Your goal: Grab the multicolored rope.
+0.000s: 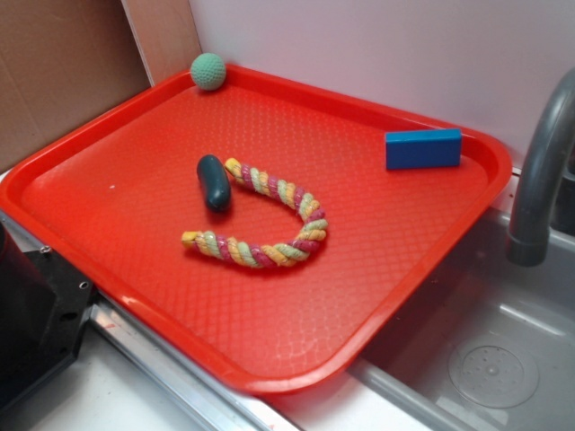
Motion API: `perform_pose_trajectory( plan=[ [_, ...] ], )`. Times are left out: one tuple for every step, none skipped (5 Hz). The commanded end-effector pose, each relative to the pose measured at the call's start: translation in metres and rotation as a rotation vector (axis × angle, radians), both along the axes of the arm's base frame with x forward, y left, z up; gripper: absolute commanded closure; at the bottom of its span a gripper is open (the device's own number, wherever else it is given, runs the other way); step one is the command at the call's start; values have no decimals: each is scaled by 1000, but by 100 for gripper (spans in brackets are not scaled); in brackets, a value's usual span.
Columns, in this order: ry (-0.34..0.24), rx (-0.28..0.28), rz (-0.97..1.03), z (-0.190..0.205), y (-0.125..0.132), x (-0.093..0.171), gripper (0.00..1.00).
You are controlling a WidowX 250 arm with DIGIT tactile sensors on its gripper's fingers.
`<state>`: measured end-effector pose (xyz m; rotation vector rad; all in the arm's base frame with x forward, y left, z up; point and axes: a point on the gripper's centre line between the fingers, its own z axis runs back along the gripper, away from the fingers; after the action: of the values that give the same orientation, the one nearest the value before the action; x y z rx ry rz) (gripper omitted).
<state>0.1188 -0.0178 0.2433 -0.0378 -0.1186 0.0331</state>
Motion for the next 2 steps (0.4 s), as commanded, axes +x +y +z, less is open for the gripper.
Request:
perform_pose_trajectory(
  plan=[
    [0, 0, 0, 0, 0, 0, 0],
    [-9, -68, 250, -40, -25, 12, 0]
  ],
)
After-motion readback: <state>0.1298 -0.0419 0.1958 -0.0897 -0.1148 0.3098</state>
